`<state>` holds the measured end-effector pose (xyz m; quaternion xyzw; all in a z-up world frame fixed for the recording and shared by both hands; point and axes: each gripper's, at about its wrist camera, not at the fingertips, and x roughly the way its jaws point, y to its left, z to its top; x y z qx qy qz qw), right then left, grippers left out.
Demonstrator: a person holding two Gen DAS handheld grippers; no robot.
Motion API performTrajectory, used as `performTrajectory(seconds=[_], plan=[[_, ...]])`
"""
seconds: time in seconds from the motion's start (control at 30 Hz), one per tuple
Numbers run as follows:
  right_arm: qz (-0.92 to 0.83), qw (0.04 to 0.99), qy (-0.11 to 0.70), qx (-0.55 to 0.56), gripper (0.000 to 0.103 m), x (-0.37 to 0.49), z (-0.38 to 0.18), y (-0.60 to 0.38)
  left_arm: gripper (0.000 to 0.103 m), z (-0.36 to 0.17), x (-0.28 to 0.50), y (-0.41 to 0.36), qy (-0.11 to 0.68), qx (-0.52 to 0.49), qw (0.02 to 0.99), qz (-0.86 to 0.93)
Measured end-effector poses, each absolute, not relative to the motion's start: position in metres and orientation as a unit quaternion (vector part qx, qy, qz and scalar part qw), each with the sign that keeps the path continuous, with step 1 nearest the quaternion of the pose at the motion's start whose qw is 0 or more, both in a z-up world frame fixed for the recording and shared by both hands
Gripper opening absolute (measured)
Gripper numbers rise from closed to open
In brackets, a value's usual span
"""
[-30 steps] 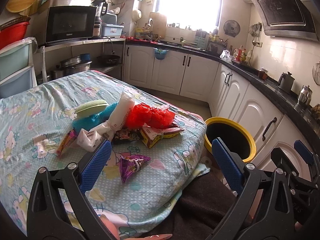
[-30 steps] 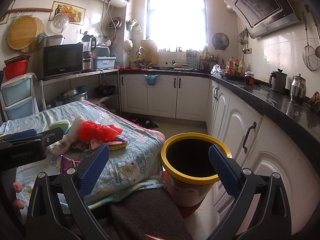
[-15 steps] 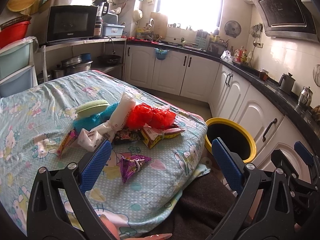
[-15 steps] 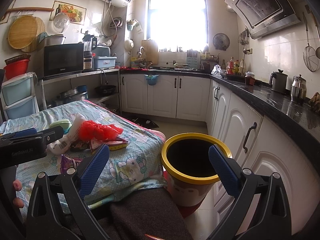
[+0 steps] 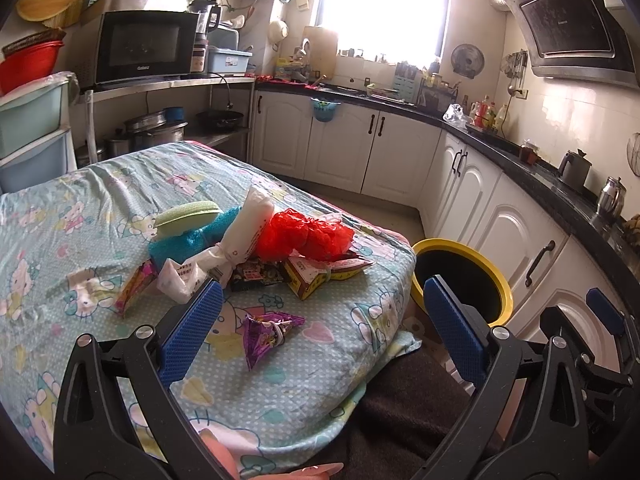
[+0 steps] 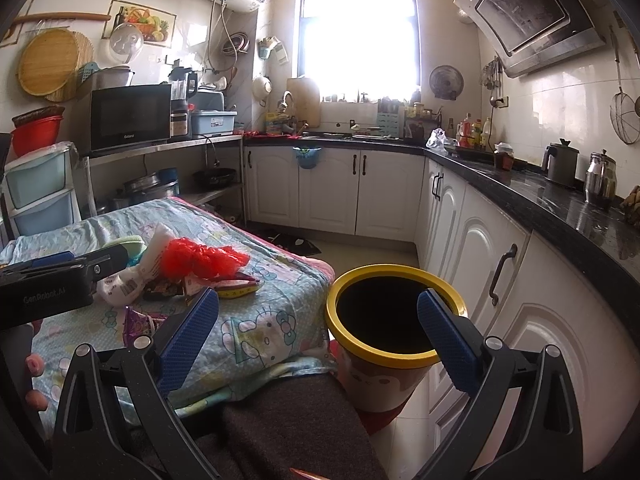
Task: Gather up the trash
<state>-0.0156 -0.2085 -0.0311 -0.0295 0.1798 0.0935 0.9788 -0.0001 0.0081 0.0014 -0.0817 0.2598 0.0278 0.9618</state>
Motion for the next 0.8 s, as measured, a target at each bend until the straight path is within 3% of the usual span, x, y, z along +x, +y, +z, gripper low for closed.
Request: performTrajectory(seconds=[0.4, 0.8], plan=[[0.116, 0.974, 0.191, -0.039, 0.097, -0.01, -0.029, -0.201, 0.093, 0.007, 0.002, 0.027, 0.253, -0.099, 0.961, 0.047], [0.213, 0.948, 0.223, -0.076, 0.097, 0.014, -0.032, -0.152, 0.093, 0.029, -0.013, 0.115, 0.212, -0.126, 0.96, 0.133]])
